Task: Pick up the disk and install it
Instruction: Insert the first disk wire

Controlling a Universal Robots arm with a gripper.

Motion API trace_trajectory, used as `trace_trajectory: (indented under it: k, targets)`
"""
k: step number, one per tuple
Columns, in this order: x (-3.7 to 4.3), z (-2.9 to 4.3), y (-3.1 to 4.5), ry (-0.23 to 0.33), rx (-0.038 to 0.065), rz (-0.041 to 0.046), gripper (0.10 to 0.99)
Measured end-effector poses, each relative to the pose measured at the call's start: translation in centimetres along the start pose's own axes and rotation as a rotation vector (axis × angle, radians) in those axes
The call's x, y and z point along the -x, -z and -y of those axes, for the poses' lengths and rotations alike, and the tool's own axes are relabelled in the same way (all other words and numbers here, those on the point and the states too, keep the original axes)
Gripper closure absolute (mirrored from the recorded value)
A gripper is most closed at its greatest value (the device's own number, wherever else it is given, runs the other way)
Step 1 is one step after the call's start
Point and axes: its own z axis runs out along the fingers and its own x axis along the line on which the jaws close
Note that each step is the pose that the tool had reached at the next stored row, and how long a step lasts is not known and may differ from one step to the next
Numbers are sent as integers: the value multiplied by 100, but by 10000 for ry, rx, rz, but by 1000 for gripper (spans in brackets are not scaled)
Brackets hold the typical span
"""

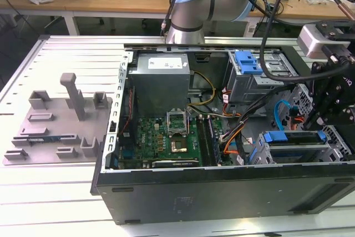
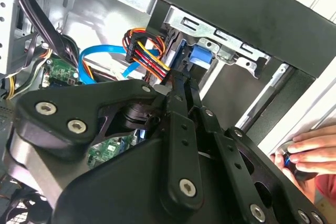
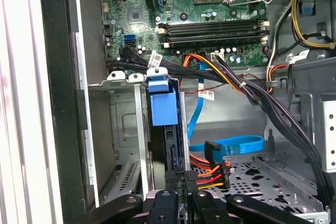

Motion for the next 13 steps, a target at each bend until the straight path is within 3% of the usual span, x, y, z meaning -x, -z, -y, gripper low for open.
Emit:
trace_trajectory:
  k: [13]
  targets:
    - [-13, 1, -21, 148, -7, 0, 918]
